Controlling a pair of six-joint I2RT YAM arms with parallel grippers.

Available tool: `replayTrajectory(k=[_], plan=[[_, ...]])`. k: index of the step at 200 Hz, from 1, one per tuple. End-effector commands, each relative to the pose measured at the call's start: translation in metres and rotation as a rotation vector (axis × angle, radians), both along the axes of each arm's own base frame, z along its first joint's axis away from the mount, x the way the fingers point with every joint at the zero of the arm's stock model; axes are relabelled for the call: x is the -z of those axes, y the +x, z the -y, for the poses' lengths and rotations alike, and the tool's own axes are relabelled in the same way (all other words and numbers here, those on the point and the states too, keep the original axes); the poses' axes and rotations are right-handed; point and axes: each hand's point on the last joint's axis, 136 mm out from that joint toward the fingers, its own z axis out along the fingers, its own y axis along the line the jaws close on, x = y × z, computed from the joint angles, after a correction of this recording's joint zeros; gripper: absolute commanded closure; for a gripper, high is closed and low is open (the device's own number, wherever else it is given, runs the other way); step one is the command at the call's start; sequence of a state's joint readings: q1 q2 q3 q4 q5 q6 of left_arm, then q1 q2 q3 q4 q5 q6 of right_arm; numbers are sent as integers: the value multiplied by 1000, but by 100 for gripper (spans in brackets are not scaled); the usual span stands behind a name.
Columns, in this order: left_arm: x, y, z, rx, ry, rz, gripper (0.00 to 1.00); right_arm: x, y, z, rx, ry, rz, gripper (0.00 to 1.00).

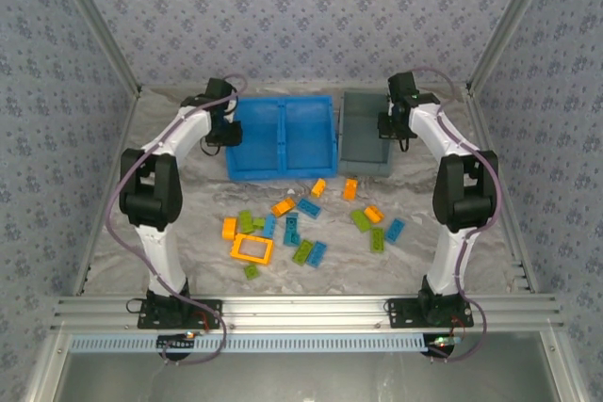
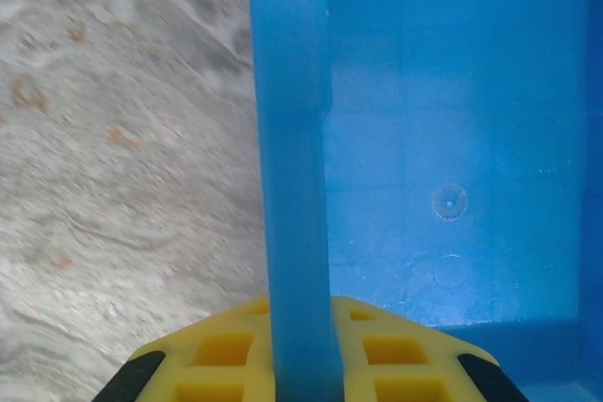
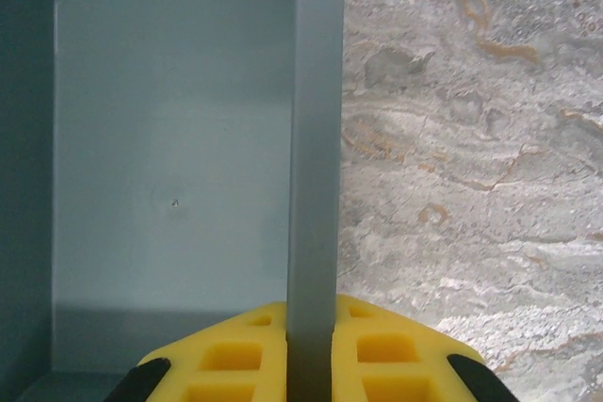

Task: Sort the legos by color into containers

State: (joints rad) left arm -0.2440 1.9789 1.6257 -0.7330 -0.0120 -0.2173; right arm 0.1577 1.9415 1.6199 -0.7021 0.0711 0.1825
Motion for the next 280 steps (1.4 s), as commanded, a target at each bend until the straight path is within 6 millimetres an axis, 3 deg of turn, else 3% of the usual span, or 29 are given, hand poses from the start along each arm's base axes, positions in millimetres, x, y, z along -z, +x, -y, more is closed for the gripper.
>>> replayTrajectory(k=[1,22,51,150,186,221,280], plan=[[-13,-15,9,17,-47,32,100,5,-29,-13,-53,2,-63,86],[-8,-33,6,8,-45,10,100,5,-45,-14,-52,5,-72,87],[-8,-33,2,-12,-41,44,100,9,-60,-14,-37,18,-70,87],[-23,23,-14,-39,14,51,100,9,-23,-22,-87,38,-72,87],[-22,26,-22,-23,21,50,100,12,-20,-3,-83,12,-88,87],[-20,20,-22,10,27,47,100,16,-19,2,-93,16,-97,88],[-14,20,-3,39,-10,39,100,19,-20,-25,-122,21,-101,87]])
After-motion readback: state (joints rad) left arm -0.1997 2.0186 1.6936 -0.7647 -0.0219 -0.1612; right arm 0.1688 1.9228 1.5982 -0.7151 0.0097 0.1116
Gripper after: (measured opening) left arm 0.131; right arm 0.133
